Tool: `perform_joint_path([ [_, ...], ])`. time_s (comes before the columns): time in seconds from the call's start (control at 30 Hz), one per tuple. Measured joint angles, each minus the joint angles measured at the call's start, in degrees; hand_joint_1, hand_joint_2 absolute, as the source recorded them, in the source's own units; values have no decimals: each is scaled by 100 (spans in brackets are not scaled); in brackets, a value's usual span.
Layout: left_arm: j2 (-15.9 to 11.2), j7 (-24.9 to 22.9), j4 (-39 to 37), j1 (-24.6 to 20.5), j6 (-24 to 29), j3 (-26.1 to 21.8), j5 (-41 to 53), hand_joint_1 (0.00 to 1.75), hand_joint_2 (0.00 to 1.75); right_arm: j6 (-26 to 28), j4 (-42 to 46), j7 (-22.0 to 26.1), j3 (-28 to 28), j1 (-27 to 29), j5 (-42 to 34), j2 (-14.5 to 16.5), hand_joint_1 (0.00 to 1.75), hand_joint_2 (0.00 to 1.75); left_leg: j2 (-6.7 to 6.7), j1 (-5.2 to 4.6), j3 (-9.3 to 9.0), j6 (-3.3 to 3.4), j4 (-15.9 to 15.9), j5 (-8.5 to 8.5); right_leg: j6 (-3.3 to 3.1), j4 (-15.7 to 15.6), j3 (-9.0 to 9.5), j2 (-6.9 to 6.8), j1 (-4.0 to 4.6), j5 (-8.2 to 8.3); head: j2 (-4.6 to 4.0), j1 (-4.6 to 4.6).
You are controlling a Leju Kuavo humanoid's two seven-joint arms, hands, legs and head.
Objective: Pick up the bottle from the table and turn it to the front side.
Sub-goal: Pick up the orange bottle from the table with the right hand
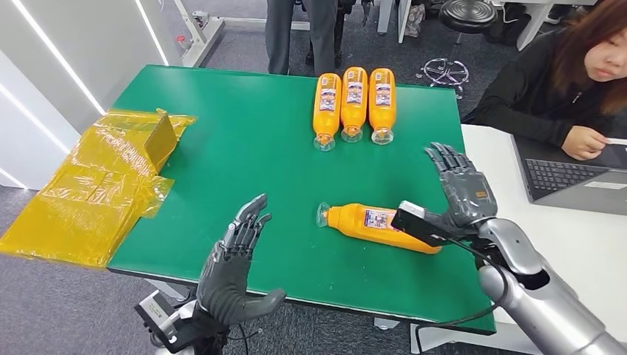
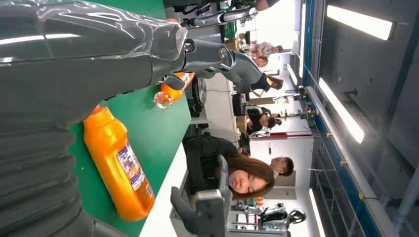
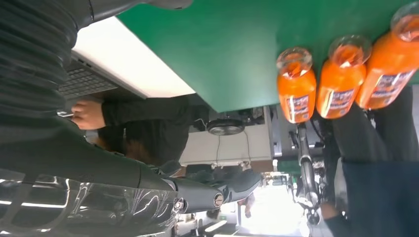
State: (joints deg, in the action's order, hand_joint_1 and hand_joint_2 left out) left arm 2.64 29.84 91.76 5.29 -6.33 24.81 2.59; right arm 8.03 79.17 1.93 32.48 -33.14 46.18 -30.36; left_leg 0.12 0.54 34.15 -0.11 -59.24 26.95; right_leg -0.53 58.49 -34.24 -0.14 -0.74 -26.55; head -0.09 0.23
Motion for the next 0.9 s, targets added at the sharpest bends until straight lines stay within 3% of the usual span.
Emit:
perform_joint_path([
  [0.27, -3, 64, -218, -143, -59, 0, -42, 0, 175, -217, -608, -72, 435, -236, -214, 309, 0, 175, -8, -1, 4, 1, 0, -2, 0, -1, 0, -8, 0, 0, 0, 1],
  [0.47, -2, 49, -302, -215, -179, 0, -43, 0, 175, -900, -968, -88, 584, -367, -739, 361, 0, 175, -8, -1, 5, 1, 0, -2, 0, -3, 0, -9, -1, 0, 0, 1],
  [0.9, -2, 44, -450, -328, -217, -2, -40, 0, 175, -1496, -1729, -13, 828, -1063, -1094, 547, 0, 175, -10, 0, 3, 0, -1, -3, 0, -1, 0, -11, 0, 0, 0, 1],
])
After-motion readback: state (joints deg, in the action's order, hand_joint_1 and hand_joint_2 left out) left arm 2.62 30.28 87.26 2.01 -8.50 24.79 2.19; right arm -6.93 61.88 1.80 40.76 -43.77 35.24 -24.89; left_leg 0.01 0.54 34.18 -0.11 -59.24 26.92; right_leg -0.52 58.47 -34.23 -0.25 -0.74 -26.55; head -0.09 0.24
